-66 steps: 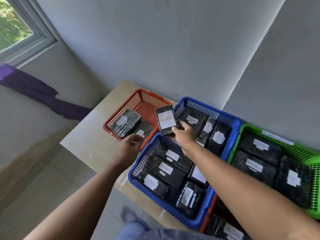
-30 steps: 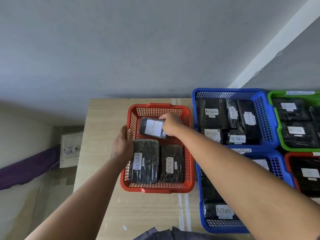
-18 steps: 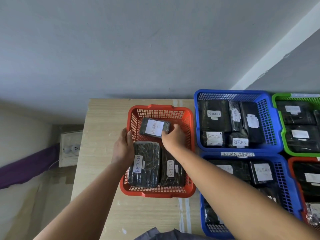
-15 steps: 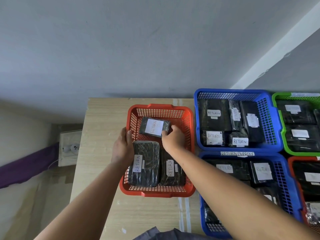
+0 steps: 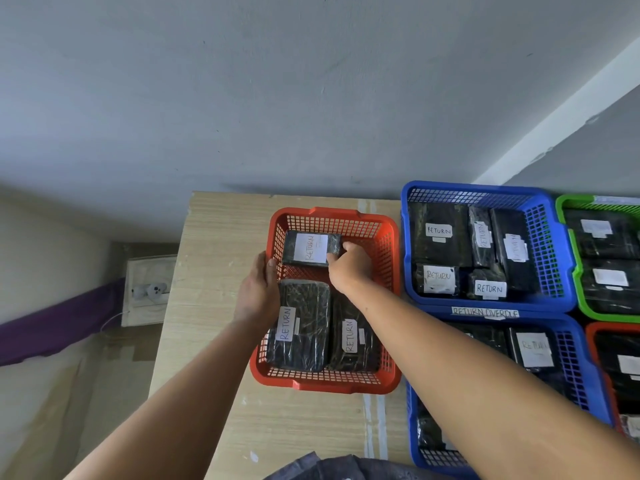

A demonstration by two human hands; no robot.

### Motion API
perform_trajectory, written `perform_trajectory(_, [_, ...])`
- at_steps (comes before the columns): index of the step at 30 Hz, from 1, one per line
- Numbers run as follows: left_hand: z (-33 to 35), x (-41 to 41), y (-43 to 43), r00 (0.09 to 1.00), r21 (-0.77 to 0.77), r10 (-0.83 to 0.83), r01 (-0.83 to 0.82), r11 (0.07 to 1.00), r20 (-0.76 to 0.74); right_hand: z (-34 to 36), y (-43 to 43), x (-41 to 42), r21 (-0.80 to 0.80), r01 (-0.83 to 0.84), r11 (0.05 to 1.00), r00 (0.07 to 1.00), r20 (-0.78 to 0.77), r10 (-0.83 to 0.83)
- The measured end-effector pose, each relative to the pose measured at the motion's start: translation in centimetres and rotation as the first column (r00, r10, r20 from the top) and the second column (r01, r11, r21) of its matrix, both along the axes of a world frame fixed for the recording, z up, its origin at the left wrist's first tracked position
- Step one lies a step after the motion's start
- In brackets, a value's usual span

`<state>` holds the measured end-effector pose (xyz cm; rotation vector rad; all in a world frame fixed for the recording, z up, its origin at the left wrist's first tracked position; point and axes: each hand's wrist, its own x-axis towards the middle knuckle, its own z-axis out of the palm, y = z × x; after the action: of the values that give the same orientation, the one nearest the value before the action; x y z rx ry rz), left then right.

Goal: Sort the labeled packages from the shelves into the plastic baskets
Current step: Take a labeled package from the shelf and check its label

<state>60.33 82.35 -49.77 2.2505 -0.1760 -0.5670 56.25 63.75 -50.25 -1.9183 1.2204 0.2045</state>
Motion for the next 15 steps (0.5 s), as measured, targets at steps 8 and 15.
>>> perform_trajectory(8, [-0.3, 0.0, 1.8, 0.986, 0.14, -0.084, 0.064, 0.988, 0.144, 1.7, -0.7, -1.1, -0.107, -0.107, 0.989, 0.994, 0.017, 0.109])
perform_trajectory(15, [2.8, -2.4, 0.7, 0.927, 0.129, -0.086, 0.041, 0.991, 0.364, 4.9, -1.4, -5.5, -0.292, -0.116, 0.949, 0.974, 0.155, 0.167])
